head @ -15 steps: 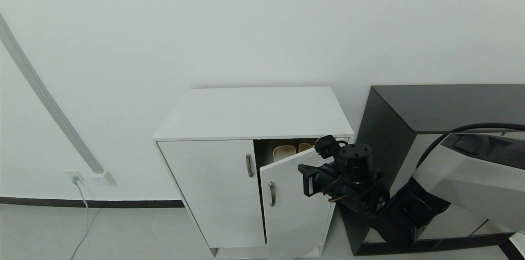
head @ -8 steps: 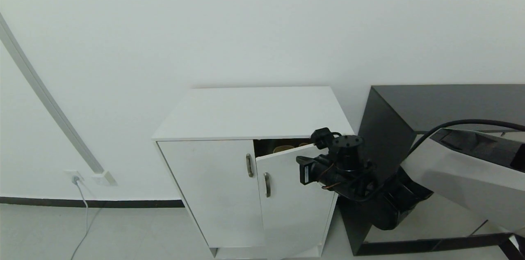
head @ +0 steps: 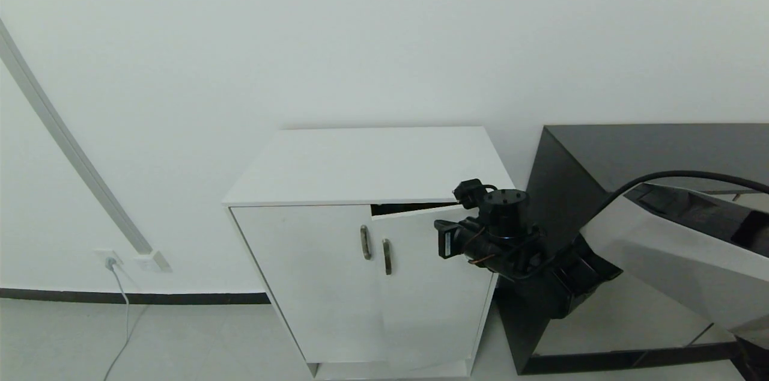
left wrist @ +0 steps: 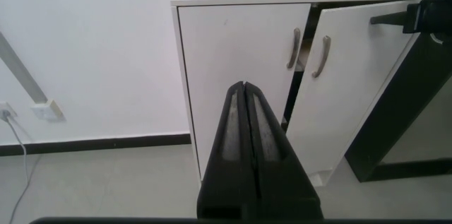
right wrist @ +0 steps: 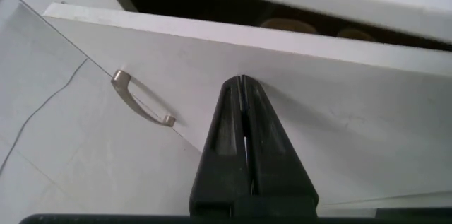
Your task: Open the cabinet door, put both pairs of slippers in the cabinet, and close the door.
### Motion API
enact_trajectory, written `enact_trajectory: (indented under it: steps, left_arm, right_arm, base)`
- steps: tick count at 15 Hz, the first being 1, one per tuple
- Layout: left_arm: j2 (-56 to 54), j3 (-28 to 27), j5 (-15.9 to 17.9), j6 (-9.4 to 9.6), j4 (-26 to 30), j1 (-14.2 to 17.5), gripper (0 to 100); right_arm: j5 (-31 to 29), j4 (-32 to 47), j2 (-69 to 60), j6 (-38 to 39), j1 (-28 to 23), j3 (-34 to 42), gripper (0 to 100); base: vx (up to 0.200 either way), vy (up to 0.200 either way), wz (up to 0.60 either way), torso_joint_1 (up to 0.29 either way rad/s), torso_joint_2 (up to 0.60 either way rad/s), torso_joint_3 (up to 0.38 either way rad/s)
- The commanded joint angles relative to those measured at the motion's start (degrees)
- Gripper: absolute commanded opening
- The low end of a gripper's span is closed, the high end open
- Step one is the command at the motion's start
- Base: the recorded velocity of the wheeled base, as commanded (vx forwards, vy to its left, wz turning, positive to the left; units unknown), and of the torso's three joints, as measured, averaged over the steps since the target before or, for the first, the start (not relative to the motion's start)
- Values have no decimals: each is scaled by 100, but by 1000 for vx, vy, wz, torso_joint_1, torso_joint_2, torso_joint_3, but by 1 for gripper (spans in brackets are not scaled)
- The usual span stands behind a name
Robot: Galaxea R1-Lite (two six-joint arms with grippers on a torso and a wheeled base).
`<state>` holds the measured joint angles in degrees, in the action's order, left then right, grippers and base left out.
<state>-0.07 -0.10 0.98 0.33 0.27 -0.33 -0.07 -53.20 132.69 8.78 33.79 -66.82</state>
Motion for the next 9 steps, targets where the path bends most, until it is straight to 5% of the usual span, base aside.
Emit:
enact_trajectory:
  steps: [1, 9]
  left_arm:
    - [7, 1, -1, 2, 0, -2, 0]
    - [7, 1, -1, 2, 0, -2, 0]
  right_arm:
    - [-1, 47, 81, 1, -31, -130, 0]
    - [-1, 293, 143, -8, -145, -464, 0]
  base:
    - [0, 0, 0, 0, 0, 0]
    - [0, 0, 0, 0, 0, 0]
